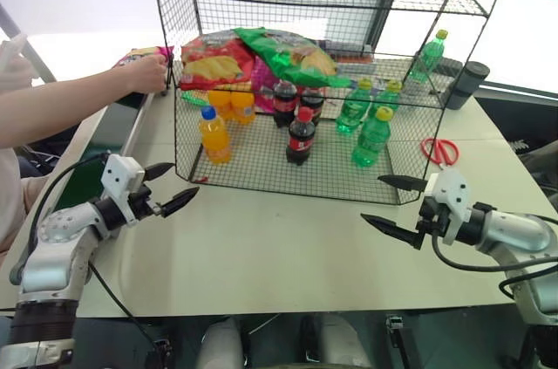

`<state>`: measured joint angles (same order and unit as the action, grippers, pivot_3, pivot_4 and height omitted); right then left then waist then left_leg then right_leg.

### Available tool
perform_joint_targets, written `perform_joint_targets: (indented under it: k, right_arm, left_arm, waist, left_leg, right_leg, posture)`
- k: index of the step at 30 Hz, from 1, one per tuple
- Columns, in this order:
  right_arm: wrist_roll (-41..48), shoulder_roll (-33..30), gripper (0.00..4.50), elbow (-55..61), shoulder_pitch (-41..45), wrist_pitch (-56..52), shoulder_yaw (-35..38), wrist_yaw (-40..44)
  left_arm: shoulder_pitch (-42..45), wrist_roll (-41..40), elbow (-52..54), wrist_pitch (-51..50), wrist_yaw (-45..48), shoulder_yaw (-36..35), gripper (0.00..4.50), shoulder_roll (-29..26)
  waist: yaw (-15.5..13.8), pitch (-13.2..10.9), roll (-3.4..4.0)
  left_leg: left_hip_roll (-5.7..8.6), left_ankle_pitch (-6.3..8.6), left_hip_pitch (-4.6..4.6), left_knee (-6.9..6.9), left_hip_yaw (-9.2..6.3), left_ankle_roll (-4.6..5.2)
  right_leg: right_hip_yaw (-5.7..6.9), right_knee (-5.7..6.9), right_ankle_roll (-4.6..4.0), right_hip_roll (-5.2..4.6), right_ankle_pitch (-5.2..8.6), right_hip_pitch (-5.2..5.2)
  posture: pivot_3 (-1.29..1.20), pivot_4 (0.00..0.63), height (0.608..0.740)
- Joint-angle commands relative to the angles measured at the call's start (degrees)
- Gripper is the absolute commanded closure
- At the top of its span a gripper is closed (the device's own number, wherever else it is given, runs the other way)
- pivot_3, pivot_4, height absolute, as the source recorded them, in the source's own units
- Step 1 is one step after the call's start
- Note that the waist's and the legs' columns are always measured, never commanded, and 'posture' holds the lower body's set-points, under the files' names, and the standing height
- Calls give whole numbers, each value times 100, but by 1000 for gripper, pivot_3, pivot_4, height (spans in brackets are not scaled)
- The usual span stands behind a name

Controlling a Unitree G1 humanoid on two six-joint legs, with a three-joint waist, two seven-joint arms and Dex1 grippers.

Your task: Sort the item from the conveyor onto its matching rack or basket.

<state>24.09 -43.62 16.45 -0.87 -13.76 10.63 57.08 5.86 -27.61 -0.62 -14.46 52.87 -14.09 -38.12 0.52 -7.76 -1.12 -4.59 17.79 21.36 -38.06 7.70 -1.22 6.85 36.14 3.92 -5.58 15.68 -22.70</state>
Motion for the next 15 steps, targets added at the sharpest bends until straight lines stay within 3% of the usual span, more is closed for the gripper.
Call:
perform_joint_targets:
  k: [1,6,15]
  right_arm:
    - [127,-1,58,113,128,15,30,30]
    - [130,22,58,76,214,-6,-22,19]
    - [126,47,58,118,202,-12,-68,33]
  left_arm:
    - [-4,-173,222,-212,-68,-265,0,-144]
    - [-119,-764,473,-691,50,-484,0,-76]
    - [-236,-649,664,-350,209,-417,0,-53]
  waist:
    - [6,0,0]
    - [11,0,0]
    - [10,0,0]
  left_leg:
    - [0,0,0,0,0,0]
    - [-1,0,0,0,0,0]
    - [0,0,0,0,0,0]
  right_leg:
    - [0,0,0,0,0,0]
    - [0,0,0,0,0,-1]
    - [0,0,0,1,0,-1]
  posture:
    - [0,150,726]
    - [0,150,726]
    - [0,150,726]
